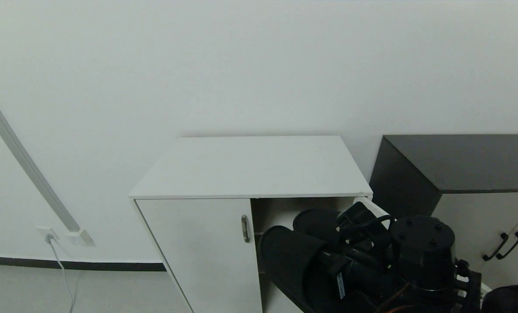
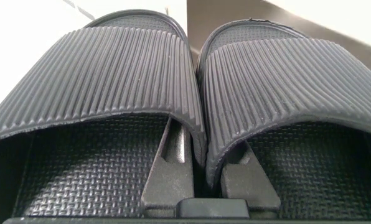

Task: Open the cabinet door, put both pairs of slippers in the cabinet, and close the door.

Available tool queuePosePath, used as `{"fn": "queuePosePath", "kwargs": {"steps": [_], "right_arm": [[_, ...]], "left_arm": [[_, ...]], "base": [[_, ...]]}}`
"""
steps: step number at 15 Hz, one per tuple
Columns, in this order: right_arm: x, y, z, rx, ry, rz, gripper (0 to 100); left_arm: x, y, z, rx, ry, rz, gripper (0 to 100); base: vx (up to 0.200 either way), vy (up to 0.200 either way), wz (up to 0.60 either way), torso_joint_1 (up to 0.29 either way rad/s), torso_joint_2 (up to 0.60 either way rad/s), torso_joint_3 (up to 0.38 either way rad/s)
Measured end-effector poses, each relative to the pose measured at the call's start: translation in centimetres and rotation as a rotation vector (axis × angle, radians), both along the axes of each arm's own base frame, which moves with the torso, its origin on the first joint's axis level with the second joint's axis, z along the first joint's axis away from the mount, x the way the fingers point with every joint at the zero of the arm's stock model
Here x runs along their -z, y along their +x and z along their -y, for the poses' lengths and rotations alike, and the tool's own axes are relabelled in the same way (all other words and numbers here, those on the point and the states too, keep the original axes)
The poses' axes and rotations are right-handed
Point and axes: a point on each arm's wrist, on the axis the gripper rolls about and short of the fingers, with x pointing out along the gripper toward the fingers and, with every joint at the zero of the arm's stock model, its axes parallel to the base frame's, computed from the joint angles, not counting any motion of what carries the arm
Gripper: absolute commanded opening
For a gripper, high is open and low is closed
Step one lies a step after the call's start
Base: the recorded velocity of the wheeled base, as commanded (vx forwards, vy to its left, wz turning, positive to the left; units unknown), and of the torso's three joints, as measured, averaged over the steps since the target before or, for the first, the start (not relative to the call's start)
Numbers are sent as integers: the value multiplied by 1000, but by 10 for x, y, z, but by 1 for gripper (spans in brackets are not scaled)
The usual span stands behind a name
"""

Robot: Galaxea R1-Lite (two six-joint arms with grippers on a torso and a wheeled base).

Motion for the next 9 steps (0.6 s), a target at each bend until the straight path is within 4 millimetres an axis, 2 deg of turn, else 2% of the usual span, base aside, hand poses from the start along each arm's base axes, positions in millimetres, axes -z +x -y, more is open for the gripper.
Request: {"fn": "queuePosePath", "kwargs": {"steps": [9], "right_arm": [[1,0,0,0,-2,-2,0]], "left_arm": [[0,0,0,0,0,0,0]], "base": [[0,0,0,-212,535,319]]}}
